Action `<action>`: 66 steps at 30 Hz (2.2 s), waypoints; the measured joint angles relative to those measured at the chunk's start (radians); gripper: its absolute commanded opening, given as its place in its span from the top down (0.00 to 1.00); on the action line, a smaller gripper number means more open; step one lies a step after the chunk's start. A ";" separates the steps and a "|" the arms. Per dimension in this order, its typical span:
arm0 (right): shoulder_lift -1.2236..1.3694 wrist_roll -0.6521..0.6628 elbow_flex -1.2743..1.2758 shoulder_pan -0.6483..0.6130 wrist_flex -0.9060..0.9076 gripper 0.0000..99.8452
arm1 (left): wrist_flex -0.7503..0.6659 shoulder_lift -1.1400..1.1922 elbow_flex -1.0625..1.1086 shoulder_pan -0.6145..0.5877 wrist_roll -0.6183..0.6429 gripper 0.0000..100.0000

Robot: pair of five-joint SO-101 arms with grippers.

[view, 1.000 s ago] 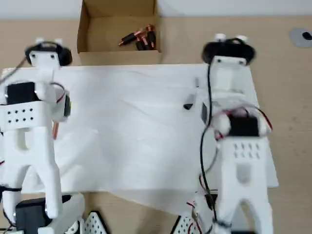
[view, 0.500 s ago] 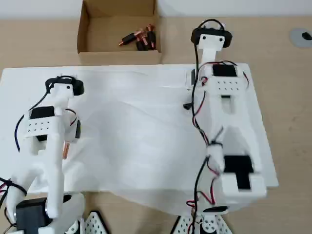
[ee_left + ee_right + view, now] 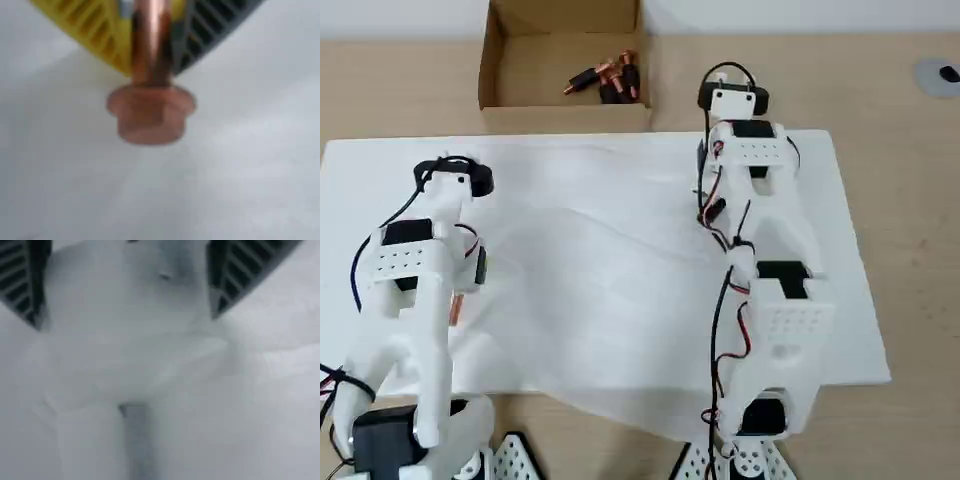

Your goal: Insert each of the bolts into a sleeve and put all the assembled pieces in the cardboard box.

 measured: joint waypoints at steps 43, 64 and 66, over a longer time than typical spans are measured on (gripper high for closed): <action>0.106 0.138 -0.601 -0.015 0.585 0.82 | 0.000 0.000 0.005 0.000 0.000 0.99; -0.500 -0.054 0.301 0.018 0.229 0.82 | 0.000 0.000 0.017 0.000 -0.055 0.99; -0.500 -0.057 0.341 0.000 0.183 0.82 | 0.000 0.000 0.017 0.000 -0.055 0.99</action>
